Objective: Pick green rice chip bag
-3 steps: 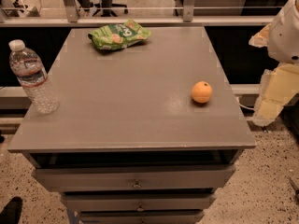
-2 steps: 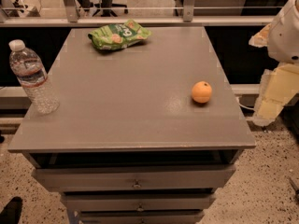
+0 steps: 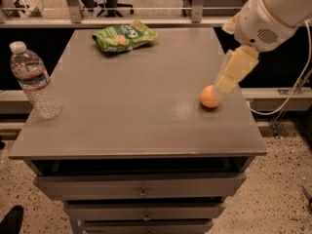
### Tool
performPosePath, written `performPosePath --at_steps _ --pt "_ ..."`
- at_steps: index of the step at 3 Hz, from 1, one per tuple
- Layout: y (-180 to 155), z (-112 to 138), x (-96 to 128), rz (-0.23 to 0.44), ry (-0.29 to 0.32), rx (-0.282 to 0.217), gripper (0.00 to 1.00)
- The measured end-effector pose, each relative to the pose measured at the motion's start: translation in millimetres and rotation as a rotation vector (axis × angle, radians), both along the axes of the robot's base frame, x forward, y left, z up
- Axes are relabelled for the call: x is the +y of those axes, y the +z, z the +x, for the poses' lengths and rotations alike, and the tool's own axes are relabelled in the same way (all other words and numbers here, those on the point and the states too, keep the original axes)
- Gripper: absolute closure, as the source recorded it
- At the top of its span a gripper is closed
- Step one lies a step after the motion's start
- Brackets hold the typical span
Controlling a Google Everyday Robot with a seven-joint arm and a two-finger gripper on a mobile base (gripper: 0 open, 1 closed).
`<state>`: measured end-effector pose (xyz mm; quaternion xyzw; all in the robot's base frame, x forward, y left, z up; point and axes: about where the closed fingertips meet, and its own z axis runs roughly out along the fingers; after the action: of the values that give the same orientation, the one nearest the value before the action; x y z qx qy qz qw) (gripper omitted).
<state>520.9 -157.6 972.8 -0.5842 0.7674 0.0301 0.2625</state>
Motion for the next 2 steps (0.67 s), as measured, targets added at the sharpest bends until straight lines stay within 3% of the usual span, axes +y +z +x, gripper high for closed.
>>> performPosePath --at_steps 1,2 --pt "10 63 42 0.150 0.005 -0.074 0.00" --pt "13 116 77 0.293 -0.020 -0.099 0.00"
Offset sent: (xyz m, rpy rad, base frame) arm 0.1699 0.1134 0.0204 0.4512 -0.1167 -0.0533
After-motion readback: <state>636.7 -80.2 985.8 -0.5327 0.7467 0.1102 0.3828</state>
